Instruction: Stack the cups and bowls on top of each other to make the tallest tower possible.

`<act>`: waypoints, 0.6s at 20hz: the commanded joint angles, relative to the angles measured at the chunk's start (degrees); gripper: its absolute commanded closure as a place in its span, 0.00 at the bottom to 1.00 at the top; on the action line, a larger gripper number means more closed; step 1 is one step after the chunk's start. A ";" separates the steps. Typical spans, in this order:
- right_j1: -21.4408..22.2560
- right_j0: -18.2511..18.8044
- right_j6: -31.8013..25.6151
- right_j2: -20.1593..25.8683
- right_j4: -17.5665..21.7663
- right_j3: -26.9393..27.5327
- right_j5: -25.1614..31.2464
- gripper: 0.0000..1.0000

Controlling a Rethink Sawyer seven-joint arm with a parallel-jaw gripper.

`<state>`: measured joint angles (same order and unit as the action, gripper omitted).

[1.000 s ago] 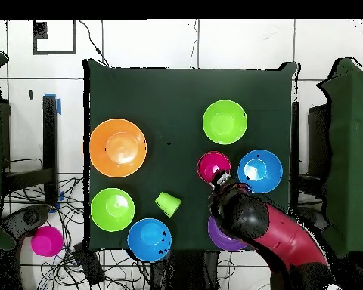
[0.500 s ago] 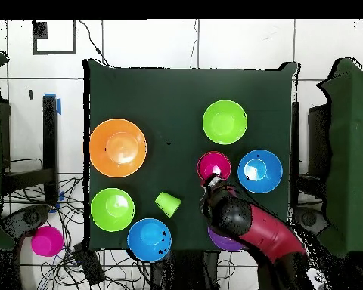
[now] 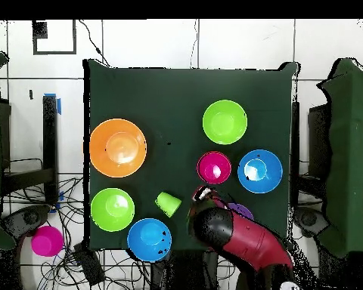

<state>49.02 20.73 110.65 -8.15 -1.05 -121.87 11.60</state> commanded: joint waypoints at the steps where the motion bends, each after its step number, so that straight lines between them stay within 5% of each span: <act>1: 2.92 -6.06 11.50 -7.21 -1.88 2.14 11.22 0.00; 12: 2.23 -8.23 14.77 -6.38 -7.06 -1.78 10.32 0.00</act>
<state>53.68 13.36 112.70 -16.58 -4.41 -121.95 18.65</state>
